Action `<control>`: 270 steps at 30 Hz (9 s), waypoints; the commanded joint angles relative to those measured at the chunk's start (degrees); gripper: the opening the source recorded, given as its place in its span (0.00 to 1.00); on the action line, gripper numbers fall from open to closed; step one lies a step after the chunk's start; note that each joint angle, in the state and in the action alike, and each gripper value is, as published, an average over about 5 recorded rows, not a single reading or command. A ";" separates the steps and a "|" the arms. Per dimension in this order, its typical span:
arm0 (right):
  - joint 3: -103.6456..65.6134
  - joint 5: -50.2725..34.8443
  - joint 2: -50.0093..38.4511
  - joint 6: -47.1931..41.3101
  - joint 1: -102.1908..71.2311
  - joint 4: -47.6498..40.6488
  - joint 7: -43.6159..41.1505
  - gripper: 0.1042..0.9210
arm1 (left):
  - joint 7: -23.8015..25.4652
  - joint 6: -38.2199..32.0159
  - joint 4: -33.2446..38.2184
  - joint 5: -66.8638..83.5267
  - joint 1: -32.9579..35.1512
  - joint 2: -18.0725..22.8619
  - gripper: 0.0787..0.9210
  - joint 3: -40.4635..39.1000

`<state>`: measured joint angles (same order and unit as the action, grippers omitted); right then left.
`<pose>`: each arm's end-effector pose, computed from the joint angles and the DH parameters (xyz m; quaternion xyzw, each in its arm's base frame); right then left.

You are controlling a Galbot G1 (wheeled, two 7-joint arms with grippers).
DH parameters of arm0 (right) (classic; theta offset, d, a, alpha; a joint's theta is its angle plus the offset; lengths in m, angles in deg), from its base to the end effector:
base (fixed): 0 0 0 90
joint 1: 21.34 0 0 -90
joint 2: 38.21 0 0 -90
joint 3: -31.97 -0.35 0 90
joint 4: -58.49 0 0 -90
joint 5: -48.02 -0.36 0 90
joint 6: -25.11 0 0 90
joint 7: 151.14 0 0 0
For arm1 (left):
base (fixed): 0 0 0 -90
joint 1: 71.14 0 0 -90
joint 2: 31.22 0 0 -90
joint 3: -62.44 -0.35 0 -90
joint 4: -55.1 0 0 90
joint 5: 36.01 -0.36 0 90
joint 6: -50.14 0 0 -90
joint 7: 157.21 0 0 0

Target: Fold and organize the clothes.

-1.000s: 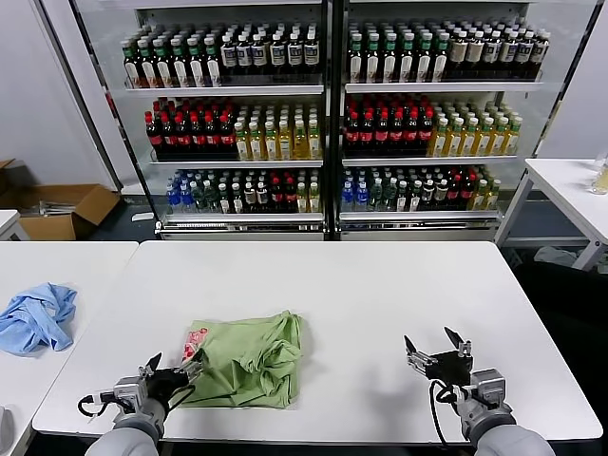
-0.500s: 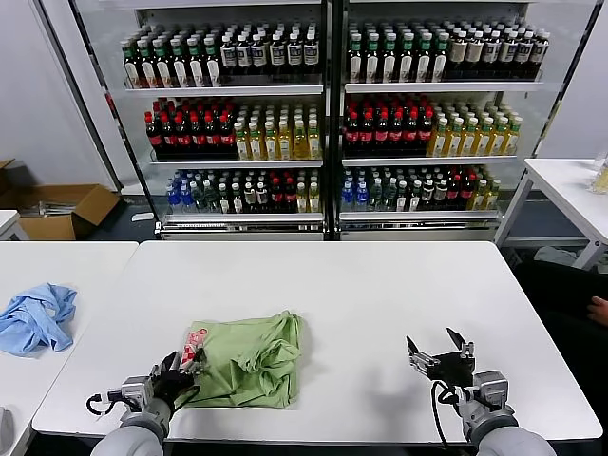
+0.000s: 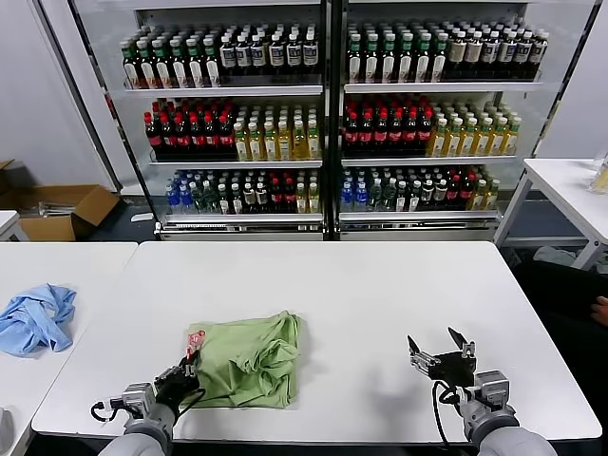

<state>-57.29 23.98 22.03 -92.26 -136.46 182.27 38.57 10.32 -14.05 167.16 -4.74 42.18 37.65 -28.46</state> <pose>0.2149 -0.0710 -0.2465 0.0534 -0.9786 0.0647 0.1880 0.2263 0.0725 -0.3178 0.0114 -0.9635 0.0582 0.2612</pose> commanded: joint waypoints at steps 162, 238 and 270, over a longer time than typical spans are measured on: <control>44.72 -23.03 14.55 -3.15 40.83 -28.24 10.11 0.57 | 7.16 -18.72 12.33 -28.23 5.92 4.57 0.88 13.35; 4.45 8.90 -0.06 14.42 27.03 -23.91 -7.73 0.87 | 15.12 -24.54 -6.07 -24.56 -14.75 2.28 0.88 4.40; 9.65 14.51 0.41 18.24 30.18 -27.11 -4.28 0.88 | 16.46 -27.99 -8.58 -29.89 -15.15 4.25 0.88 4.68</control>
<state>-48.77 36.24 22.09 -76.07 -107.06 156.78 32.04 27.90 -41.69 158.90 -32.40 26.91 41.97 -23.92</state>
